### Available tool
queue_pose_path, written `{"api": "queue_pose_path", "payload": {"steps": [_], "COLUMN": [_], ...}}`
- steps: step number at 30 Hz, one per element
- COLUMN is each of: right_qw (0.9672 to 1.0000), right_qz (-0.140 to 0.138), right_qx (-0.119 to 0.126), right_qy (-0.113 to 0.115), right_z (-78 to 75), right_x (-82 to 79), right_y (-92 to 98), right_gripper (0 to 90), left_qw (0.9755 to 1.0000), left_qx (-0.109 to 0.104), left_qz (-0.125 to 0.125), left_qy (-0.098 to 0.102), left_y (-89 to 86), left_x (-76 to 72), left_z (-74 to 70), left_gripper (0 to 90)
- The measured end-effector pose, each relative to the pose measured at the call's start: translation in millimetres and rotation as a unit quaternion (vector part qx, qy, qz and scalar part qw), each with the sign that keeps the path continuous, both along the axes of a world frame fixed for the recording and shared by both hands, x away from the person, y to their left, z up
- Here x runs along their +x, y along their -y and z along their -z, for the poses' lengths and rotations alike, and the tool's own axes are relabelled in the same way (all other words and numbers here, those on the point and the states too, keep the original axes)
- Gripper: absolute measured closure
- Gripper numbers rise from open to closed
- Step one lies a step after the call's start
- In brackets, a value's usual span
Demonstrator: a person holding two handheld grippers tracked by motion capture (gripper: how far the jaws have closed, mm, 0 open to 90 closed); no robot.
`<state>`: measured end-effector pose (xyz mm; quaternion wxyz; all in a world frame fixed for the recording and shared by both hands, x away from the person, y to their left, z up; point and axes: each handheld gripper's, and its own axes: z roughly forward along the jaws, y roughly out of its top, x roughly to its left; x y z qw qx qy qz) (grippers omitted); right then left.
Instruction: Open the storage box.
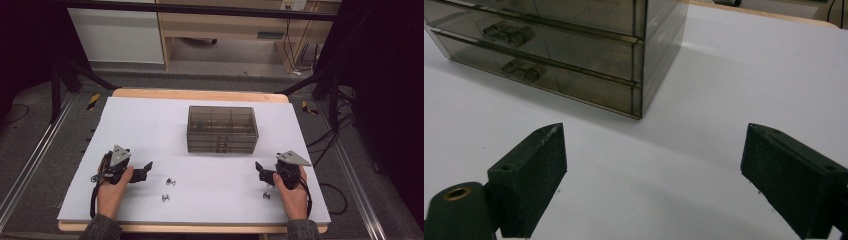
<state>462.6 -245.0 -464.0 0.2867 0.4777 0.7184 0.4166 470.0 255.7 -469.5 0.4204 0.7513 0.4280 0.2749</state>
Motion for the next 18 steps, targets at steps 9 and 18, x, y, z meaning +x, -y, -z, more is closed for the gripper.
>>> {"api": "queue_pose_path", "payload": {"steps": [9, 18], "right_qw": [0.9918, 0.9681], "right_qz": [-0.051, -0.086], "right_qx": [-0.116, -0.235], "right_qy": [-0.015, 0.019], "right_z": [-17.7, -35.4], "right_x": [3.7, 7.0], "right_y": [-34.4, -78.0], "right_gripper": [13.2, 26.5], "left_qw": [0.9998, 0.9996], "left_qx": [0.006, 0.004], "left_qz": [-0.013, -0.023], "left_qy": [0.01, 0.017], "left_y": [-6.6, -12.0], "left_x": [-2.8, -3.0], "left_z": [-3.2, -4.2], "left_gripper": [3.2, 3.5]}}
